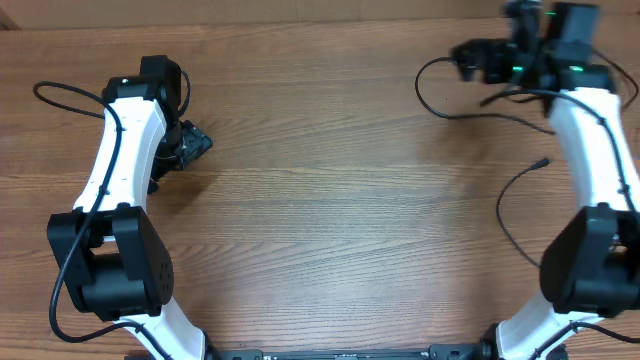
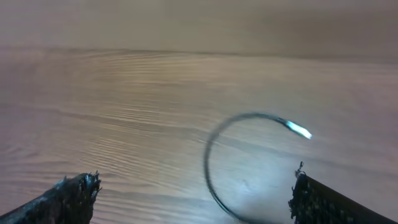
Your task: Untangle cables
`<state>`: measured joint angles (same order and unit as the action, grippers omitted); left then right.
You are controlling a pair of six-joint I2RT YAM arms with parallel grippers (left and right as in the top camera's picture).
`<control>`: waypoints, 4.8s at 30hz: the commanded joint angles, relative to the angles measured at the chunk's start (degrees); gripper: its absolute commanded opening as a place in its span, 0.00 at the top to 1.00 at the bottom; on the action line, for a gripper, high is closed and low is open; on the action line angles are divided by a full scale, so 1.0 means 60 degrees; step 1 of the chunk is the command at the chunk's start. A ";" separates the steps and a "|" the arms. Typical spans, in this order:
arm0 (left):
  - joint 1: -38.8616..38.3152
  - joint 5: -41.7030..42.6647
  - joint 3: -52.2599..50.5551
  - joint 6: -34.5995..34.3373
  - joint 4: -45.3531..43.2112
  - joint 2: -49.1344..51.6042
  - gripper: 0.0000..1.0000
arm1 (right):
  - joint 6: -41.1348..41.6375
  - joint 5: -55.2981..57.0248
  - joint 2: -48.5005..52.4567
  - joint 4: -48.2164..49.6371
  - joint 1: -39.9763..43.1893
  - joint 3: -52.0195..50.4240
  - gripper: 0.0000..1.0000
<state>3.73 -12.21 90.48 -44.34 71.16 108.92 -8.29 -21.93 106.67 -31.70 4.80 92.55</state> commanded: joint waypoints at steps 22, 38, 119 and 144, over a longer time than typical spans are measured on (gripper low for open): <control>-0.0069 0.0007 0.0058 0.0175 0.0018 -0.0029 0.00 | -0.0408 0.0426 0.2758 0.0310 -0.1861 0.0004 0.00; -0.0062 0.0007 0.0058 0.0175 0.0018 -0.0029 0.00 | -0.0382 0.0430 0.3676 0.0699 -0.1861 0.0004 0.00; -0.0069 0.0007 0.0058 0.0178 0.0018 -0.0029 0.01 | -0.0080 0.1184 -0.3621 -0.6528 0.2452 0.0018 0.00; -0.0066 0.0007 0.0058 0.0175 0.0018 0.0047 0.00 | -0.0080 0.1184 -0.3621 -0.6524 0.2452 0.0018 0.00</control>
<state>3.73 -12.21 90.48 -44.34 71.16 108.92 -9.02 -15.00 85.12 -71.13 19.46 92.40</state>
